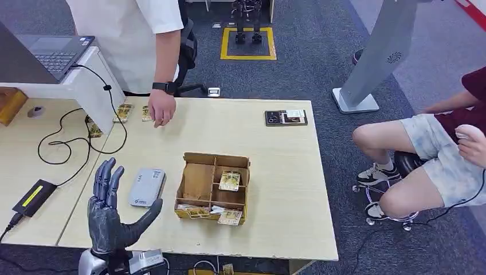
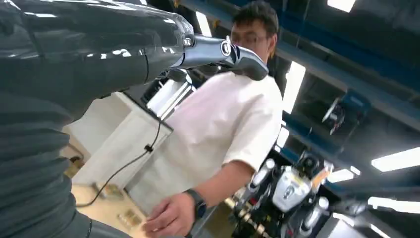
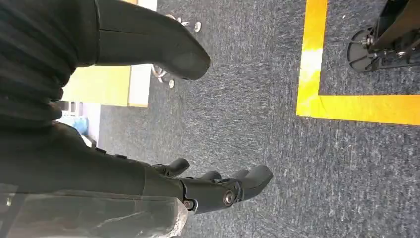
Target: Pass the card to the sensor for recognition and then transmit it.
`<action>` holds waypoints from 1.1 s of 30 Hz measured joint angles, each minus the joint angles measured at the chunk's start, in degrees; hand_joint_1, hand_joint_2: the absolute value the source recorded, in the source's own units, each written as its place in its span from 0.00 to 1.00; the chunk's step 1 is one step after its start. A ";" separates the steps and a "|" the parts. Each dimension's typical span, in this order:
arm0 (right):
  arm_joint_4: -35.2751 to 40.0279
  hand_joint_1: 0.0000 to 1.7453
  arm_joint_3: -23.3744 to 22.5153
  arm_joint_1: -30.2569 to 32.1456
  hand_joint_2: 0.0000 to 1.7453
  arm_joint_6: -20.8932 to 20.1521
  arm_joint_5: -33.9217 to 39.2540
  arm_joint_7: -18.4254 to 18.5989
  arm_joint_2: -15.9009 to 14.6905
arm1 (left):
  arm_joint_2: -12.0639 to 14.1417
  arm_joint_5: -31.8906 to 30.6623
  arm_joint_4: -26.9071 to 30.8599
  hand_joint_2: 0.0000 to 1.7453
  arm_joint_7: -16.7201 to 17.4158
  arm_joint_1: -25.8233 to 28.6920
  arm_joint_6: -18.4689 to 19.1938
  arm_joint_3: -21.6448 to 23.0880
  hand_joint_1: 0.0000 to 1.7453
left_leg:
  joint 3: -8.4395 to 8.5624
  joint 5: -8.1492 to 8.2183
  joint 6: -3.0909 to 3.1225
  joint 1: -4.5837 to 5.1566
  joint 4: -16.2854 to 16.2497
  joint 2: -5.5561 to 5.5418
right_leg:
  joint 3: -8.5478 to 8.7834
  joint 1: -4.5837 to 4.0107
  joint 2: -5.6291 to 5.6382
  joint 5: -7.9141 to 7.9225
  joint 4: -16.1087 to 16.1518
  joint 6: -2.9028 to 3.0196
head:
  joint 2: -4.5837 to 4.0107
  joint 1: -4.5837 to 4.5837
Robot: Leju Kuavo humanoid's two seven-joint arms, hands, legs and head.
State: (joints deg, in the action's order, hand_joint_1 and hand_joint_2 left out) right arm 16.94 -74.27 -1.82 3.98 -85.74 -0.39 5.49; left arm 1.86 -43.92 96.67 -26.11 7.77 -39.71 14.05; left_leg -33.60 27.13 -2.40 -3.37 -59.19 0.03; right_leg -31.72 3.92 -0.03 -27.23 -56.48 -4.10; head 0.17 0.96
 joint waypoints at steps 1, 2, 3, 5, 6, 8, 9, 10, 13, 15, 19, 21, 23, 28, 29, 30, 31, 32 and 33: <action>0.00 0.00 0.00 0.00 1.00 0.00 0.00 0.00 0.00 | 0.00 0.00 0.00 1.00 0.00 0.00 0.00 0.00 0.00 | 0.00 0.00 0.00 0.00 0.00 0.00 | 0.00 0.00 0.00 0.00 0.00 0.00 | 0.00 0.00; 0.00 0.00 0.00 0.00 1.00 0.00 0.00 0.00 0.00 | 0.00 0.00 0.00 1.00 0.00 0.00 0.00 0.00 0.00 | 0.00 0.00 0.00 0.00 0.00 0.00 | 0.00 0.00 0.00 0.00 0.00 0.00 | 0.00 0.00; 0.00 0.00 0.00 0.00 1.00 0.00 0.00 0.00 0.00 | 0.00 0.00 0.00 1.00 0.00 0.00 0.00 0.00 0.00 | 0.00 0.00 0.00 0.00 0.00 0.00 | 0.00 0.00 0.00 0.00 0.00 0.00 | 0.00 0.00; 0.00 0.00 0.00 0.00 1.00 0.00 0.00 0.00 0.00 | 0.00 0.00 0.00 1.00 0.00 0.00 0.00 0.00 0.00 | 0.00 0.00 0.00 0.00 0.00 0.00 | 0.00 0.00 0.00 0.00 0.00 0.00 | 0.00 0.00; 0.00 0.00 0.00 0.01 1.00 0.00 0.00 0.00 0.00 | 0.00 -0.02 0.00 1.00 0.02 0.02 0.00 0.01 0.00 | 0.00 0.00 0.00 0.00 0.00 0.00 | 0.00 0.00 0.00 0.00 0.00 0.00 | 0.00 0.00; 0.44 0.00 -0.26 0.18 1.00 -0.33 0.00 -0.04 0.02 | 2.48 -2.76 -0.20 1.00 2.84 0.33 0.18 2.79 0.00 | -0.01 0.00 0.00 0.00 0.00 0.00 | -0.06 0.00 -0.01 0.00 0.00 0.00 | 0.00 -0.02; 0.68 0.00 -0.37 0.21 1.00 -0.55 0.00 -0.13 0.02 | 3.76 -3.99 -0.42 1.00 4.19 0.36 0.40 4.65 0.00 | -0.01 0.00 0.00 0.00 0.01 -0.01 | -0.07 0.00 -0.01 0.00 0.00 0.00 | 0.00 0.00; 1.12 0.00 -0.68 0.25 1.00 -0.72 0.00 -0.24 0.02 | 6.86 -5.72 -0.96 1.00 6.15 0.36 1.01 8.84 0.00 | -0.01 -0.01 0.00 0.00 0.01 0.01 | 0.00 0.00 0.03 0.02 0.00 0.01 | 0.00 0.00; 1.49 0.00 -1.20 0.25 1.00 -0.90 -0.07 -0.72 0.00 | 11.84 -7.84 -1.82 1.00 9.06 -0.12 3.56 13.87 0.00 | -0.01 -0.02 0.01 0.00 0.01 0.01 | -0.02 0.00 0.02 0.02 0.00 0.01 | 0.00 0.00; 1.49 0.00 -1.29 0.26 1.00 -0.90 -0.09 -0.83 0.00 | 12.74 -8.10 -2.14 1.00 9.61 -0.33 4.24 14.96 0.00 | -0.01 -0.02 0.01 0.00 0.01 0.01 | -0.02 0.00 0.02 0.02 0.00 0.01 | 0.00 0.00; 1.49 0.00 -1.38 0.24 1.00 -0.90 -0.26 -0.90 0.00 | 14.40 -9.10 -3.17 1.00 10.50 -1.17 7.41 17.19 0.00 | -0.01 -0.01 0.01 0.00 0.01 0.01 | -0.02 0.00 0.03 0.02 0.00 0.01 | 0.00 0.00; 1.47 0.00 -1.40 0.24 1.00 -0.88 -0.33 -0.90 0.00 | 14.96 -9.95 -3.78 1.00 10.94 -1.72 8.98 18.08 0.00 | -0.02 -0.01 0.01 0.00 0.01 0.01 | -0.02 0.00 0.01 0.02 0.00 0.01 | 0.00 -0.02; 1.47 0.00 -1.38 0.23 1.00 -0.83 -0.33 -0.90 0.00 | 15.43 -10.52 -4.20 1.00 11.49 -2.16 9.75 18.87 0.00 | -0.02 -0.01 0.01 0.00 0.01 0.01 | -0.01 0.00 0.02 0.02 0.00 0.01 | 0.00 0.00; 1.47 0.00 -1.38 0.21 1.00 -0.74 -0.39 -0.90 0.00 | 15.75 -11.77 -5.60 1.00 12.69 -3.17 10.38 20.14 0.00 | -0.01 -0.02 0.01 0.00 0.01 0.01 | -0.02 0.00 0.02 0.02 0.00 0.01 | 0.00 0.00; 1.47 0.00 -1.38 0.21 1.00 -0.70 -0.42 -0.90 0.00 | 15.69 -11.99 -5.90 1.00 13.15 -3.37 10.36 20.38 0.00 | -0.02 -0.01 0.01 0.00 0.01 0.01 | -0.02 0.00 0.02 0.02 0.00 0.01 | 0.00 -0.02; 1.44 0.00 -1.38 0.21 1.00 -0.68 -0.42 -0.90 0.00 | 15.62 -12.29 -6.38 1.00 13.67 -3.65 10.27 20.64 0.00 | -0.02 -0.02 0.01 0.00 0.01 0.00 | -0.01 0.00 0.01 0.02 0.00 0.01 | 0.00 -0.02; 1.42 0.00 -1.40 0.18 1.00 -0.61 -0.42 -0.90 0.00 | 15.47 -12.75 -6.86 1.00 14.26 -3.80 9.67 20.86 0.00 | -0.02 -0.01 0.01 0.00 0.01 0.00 | -0.01 0.00 0.01 0.02 0.00 0.01 | 0.00 0.00; 1.29 0.00 -1.38 0.15 1.00 -0.50 -0.44 -0.90 0.00 | 15.03 -13.04 -7.38 1.00 14.87 -3.88 9.01 20.88 0.00 | -0.02 -0.01 0.01 0.00 0.01 0.01 | -0.01 0.00 0.02 0.02 0.00 0.01 | 0.00 0.00; 1.20 0.00 -1.38 0.16 1.00 -0.46 -0.44 -0.90 -0.02 | 14.68 -13.28 -7.87 1.00 15.31 -3.99 8.37 20.88 0.00 | -0.02 -0.01 0.01 0.00 0.00 0.01 | -0.01 0.00 0.02 0.02 0.00 0.01 | 0.00 0.00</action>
State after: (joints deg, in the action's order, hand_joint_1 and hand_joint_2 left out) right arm 18.14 -75.65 -1.67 3.52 -86.18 -1.29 5.46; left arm 16.54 -57.20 88.80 -10.80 3.78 -31.35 34.93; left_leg -33.62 27.12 -2.39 -3.37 -59.18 0.04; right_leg -31.74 3.92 -0.01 -27.21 -56.48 -4.10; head 0.17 0.96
